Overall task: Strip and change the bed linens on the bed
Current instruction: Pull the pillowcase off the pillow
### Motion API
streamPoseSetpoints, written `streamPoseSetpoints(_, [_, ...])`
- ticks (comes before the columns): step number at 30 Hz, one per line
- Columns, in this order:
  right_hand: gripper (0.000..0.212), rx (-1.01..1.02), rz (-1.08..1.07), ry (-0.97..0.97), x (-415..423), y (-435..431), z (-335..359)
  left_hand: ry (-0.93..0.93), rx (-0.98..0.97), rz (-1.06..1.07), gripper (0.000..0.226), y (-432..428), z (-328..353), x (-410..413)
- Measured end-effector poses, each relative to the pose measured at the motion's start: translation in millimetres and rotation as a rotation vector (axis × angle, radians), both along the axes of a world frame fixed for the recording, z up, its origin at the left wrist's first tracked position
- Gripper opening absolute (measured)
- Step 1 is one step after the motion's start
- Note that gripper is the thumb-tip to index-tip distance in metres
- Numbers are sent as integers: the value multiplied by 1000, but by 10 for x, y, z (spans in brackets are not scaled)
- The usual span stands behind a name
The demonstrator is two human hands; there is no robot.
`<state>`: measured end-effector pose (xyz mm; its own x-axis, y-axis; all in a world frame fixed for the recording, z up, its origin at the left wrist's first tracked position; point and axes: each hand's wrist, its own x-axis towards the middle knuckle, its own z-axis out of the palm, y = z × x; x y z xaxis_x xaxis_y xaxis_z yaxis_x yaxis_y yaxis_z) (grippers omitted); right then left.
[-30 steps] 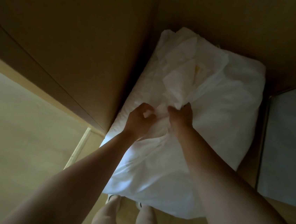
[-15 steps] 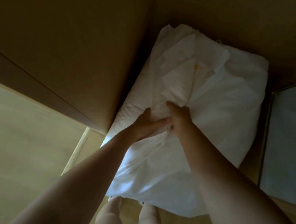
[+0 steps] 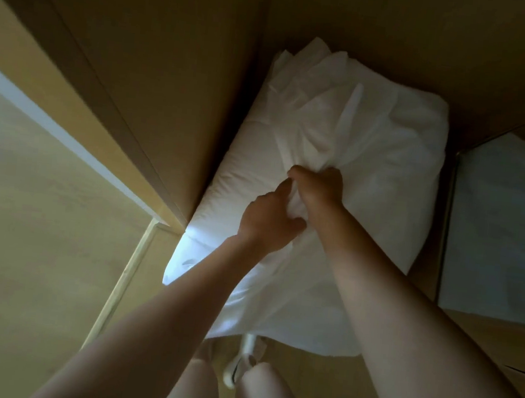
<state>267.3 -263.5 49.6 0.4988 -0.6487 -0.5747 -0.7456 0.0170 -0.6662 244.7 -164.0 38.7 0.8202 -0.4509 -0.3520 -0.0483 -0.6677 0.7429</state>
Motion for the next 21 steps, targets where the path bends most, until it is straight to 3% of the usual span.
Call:
streamPoseSetpoints(5, [15,-56,11,-117,-509,-93,521,-31,-64,0,56,-50,534,-473])
streamPoseSetpoints(11, [13,19,-12,-317,-1522,12,1086,-221,-118,32,62,119,1081,-1408])
streamPoseSetpoints(15, [10,19,143,-428,-2135,223,1460,-282,-230,162,55,413,1379,-2108])
streamPoseSetpoints(21, [6,39,393,-433,-2709,815,1577,-244,-192,293,54,1030,1515,-2809])
